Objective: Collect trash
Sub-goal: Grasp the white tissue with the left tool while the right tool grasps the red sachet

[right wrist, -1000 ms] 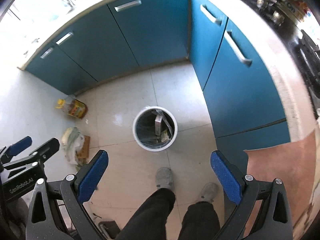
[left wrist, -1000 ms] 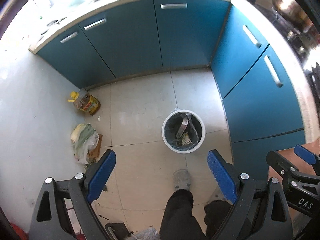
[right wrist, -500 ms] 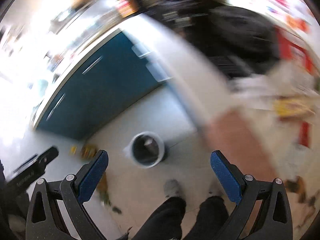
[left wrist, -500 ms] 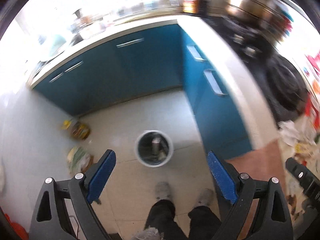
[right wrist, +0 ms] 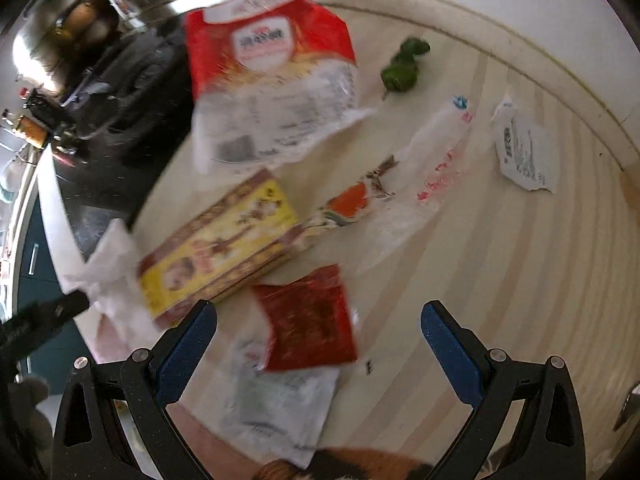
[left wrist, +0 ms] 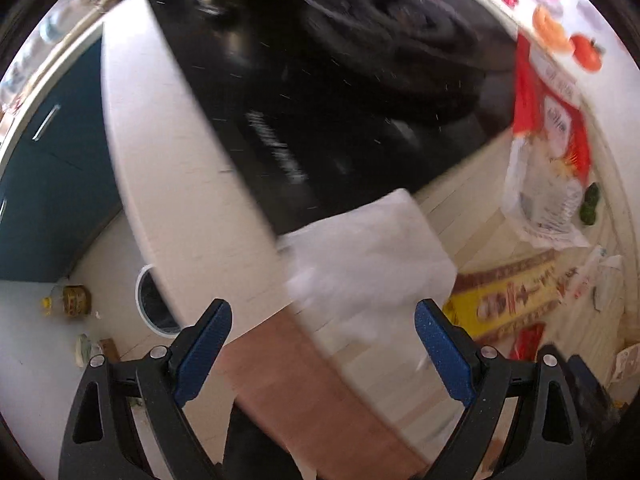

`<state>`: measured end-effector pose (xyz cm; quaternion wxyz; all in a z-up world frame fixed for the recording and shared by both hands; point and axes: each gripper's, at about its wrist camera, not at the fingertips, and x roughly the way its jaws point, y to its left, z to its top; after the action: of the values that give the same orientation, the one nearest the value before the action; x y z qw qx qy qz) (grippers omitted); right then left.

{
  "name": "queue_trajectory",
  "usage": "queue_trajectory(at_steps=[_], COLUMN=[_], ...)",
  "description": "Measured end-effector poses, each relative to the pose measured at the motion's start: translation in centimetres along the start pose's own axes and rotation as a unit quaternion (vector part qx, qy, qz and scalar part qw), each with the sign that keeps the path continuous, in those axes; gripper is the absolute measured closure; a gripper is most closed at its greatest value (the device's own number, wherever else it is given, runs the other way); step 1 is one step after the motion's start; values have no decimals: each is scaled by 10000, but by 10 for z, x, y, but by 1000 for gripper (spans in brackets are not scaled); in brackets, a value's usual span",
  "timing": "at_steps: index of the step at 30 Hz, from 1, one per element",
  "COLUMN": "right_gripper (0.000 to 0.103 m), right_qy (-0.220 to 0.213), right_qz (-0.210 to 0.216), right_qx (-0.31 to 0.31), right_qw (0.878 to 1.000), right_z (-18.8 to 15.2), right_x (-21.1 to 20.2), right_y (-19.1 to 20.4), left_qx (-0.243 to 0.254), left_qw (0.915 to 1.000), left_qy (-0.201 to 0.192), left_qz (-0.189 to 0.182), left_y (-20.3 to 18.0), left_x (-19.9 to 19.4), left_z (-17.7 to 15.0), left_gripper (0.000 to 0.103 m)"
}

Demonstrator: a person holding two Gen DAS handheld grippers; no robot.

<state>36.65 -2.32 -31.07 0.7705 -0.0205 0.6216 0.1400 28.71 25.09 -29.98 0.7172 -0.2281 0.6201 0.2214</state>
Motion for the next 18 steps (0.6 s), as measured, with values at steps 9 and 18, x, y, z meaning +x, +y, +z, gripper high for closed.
queue_trajectory(at_steps=[9,18], right_gripper=[32,95], right_qy=[36,-553], right_qz=[-445,-385], right_qx=[-443,-357], right_qw=[9980,9971], right_z=[-5,-18], right_x=[27,-1], right_y=[7,-7], left_qx=[56,44], left_qw=[9998,9980], left_qy=[-27,-544], left_qz=[179,307], left_y=[-3,16], left_x=[10,-33], left_z=[-1,-33], left_gripper=[100,101])
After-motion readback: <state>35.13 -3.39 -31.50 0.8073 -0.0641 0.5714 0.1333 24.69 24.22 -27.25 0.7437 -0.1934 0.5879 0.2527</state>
